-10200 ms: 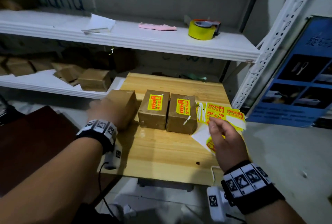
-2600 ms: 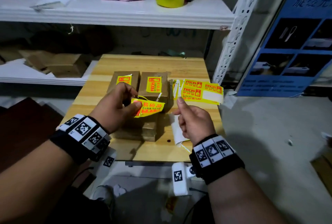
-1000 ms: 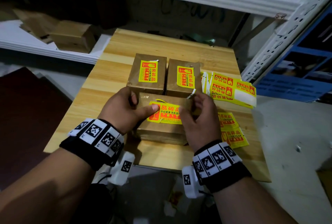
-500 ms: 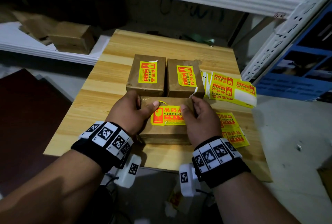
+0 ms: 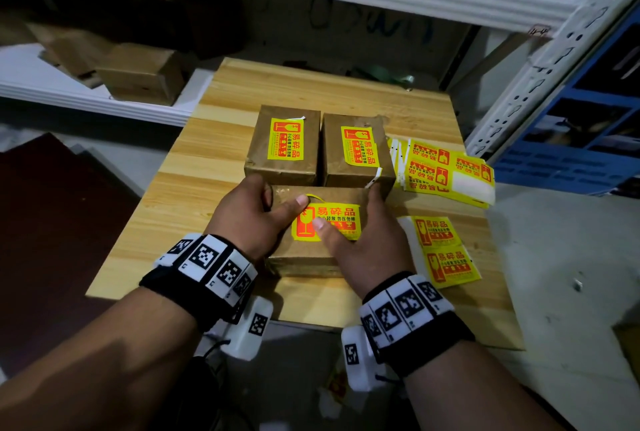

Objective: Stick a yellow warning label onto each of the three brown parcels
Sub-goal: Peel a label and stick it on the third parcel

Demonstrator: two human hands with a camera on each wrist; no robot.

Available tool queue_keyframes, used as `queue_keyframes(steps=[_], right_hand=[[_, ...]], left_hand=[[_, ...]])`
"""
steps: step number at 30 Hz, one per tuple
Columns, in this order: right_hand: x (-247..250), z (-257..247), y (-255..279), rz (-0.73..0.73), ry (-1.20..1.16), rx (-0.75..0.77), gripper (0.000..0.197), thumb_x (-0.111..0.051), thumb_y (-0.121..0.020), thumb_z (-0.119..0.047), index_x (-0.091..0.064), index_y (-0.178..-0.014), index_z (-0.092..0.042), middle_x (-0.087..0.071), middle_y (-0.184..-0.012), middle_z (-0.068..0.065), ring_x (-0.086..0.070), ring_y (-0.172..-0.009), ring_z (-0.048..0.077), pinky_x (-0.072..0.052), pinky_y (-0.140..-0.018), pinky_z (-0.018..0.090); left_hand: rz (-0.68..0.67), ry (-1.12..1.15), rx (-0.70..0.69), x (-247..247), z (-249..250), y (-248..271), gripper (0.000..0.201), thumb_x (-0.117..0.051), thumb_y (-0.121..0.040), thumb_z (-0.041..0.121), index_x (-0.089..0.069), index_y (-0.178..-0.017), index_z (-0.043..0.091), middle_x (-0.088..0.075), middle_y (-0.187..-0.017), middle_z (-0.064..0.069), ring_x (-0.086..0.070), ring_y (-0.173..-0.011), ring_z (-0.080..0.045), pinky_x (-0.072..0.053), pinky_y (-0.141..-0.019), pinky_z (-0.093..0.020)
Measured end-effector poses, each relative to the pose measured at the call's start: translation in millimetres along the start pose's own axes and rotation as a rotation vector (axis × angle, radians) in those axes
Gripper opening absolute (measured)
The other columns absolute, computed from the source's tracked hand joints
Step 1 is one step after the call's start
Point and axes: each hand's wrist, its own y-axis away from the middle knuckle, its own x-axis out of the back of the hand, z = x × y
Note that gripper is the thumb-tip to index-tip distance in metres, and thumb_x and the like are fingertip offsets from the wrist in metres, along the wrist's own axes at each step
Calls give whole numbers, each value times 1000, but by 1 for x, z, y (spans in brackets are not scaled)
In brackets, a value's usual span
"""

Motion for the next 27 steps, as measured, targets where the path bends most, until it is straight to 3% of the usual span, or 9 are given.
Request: queue_keyframes(steps=[4, 8, 10, 12, 16, 18, 23, 25, 27], right_hand=[[0, 5, -4, 12, -58, 18, 101, -70, -83, -57, -14, -161, -26, -38, -162, 0, -37, -148, 20, -35, -119, 41], [-2, 6, -4, 31, -73, 16, 101, -70, -82, -58, -15, -161, -28, -41, -160, -1, -41, -145, 20, -38, -117, 41], [-5, 8, -4, 42, -80, 30, 101, -70, -80, -61, -17, -160, -30, -47, -156, -3, -46, -141, 19, -42, -114, 41], [-5, 9, -4, 43, -79, 38, 100, -69, -80, -62, -18, -160, -30, -46, -156, -4, -45, -142, 19, -42, -114, 41], [1, 6, -1, 14, -87, 46, 100, -70, -84, -56, -11, -161, -30, -39, -161, -4, -39, -145, 17, -37, -117, 35], [3, 6, 2, 22, -127, 103, 94, -72, -86, -50, -14, -159, -39, -43, -158, -7, -44, -141, 15, -40, -114, 34], [-1, 9, 0, 0, -33, 220, 51, -60, -92, -52, -52, -141, -47, -45, -154, 0, -42, -142, 16, -41, -114, 39], [-2, 10, -1, -20, -32, 190, 46, -56, -93, -54, -55, -138, -49, -35, -162, 6, -36, -148, 20, -36, -118, 39], [-1, 12, -2, -26, -77, 181, 42, -57, -96, -47, -56, -138, -47, -28, -166, 7, -30, -152, 18, -30, -119, 28]], left_hand=[[-24, -13, -13, 3, -1, 0, 53, -72, -80, 60, -44, -76, 16, -54, -66, -4, -52, -63, -25, -42, -59, -36], [-79, -14, 31, 8, 6, -2, 67, -53, -70, 87, -59, -89, 23, -69, -84, -4, -66, -80, -27, -57, -76, -45], [-72, -166, 18, 9, 15, -2, 83, -38, -69, 95, -65, -105, 24, -71, -95, -2, -67, -90, -26, -56, -84, -44], [-39, -342, -12, 9, 25, -4, 84, -34, -72, 96, -65, -101, 23, -70, -91, -3, -66, -87, -26, -56, -80, -40], [-42, -501, -65, 10, 33, -7, 66, -48, -76, 87, -62, -85, 23, -65, -75, 2, -63, -75, -21, -52, -66, -33], [-51, -485, -58, 9, 29, -8, 61, -53, -78, 81, -61, -87, 21, -63, -75, 3, -63, -76, -21, -52, -67, -33], [-85, -225, 12, 8, 12, -13, 49, -65, -80, 69, -48, -77, 23, -62, -76, -1, -61, -75, -23, -42, -61, -33], [-67, -128, 33, 6, 6, -13, 52, -70, -80, 64, -46, -73, 19, -60, -71, -4, -59, -70, -25, -40, -58, -33], [-53, -98, 41, 4, 5, -12, 53, -71, -80, 62, -47, -76, 15, -60, -71, -5, -58, -69, -25, -42, -60, -34]])
